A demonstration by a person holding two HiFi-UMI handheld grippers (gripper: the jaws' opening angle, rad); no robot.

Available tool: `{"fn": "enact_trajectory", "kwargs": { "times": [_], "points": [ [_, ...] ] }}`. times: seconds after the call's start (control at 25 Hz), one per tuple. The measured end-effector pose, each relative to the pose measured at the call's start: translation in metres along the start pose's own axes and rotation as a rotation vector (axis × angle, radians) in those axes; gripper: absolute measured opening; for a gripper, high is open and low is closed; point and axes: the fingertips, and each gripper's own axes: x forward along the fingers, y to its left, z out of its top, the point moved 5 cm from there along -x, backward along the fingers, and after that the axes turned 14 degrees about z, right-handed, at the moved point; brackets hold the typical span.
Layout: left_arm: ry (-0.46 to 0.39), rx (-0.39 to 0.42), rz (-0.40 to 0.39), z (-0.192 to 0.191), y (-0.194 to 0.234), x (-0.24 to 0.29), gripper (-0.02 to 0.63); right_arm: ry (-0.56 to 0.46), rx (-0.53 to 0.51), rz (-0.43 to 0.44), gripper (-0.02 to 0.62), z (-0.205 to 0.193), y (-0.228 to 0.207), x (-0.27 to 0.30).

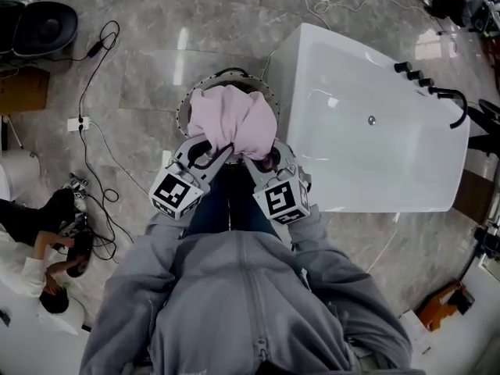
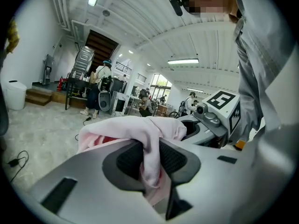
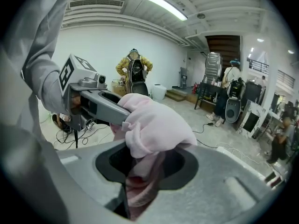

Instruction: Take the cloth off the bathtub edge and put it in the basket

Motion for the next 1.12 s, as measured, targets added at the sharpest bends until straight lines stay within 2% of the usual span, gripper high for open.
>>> {"fn": "enact_trajectory", "kwargs": {
  "times": [0.32, 0.64, 0.88, 1.12],
  "points": [
    [0.125, -0.018, 0.018, -0.049, 0.021, 0.032, 0.089, 0.045, 0.044, 0.034, 0.126, -0.043, -0.017, 0.044],
    [0.262, -0.082, 0.045, -0.098, 0.035, 0.059, 0.089, 0.104, 0.146, 0.095, 0.126, -0.086, -0.028, 0.080],
    [0.327, -0.087, 0.040, -0.117, 0.041, 0.072, 0.089, 0.159, 0.173, 0.134, 0.127, -0.104, -0.034, 0.095],
    [0.443, -0.078, 0.066, -0.135, 0.046, 0.079, 0.098, 0.290, 0.203, 0.148, 0.138, -0.123, -0.041, 0.107]
  ]
}}
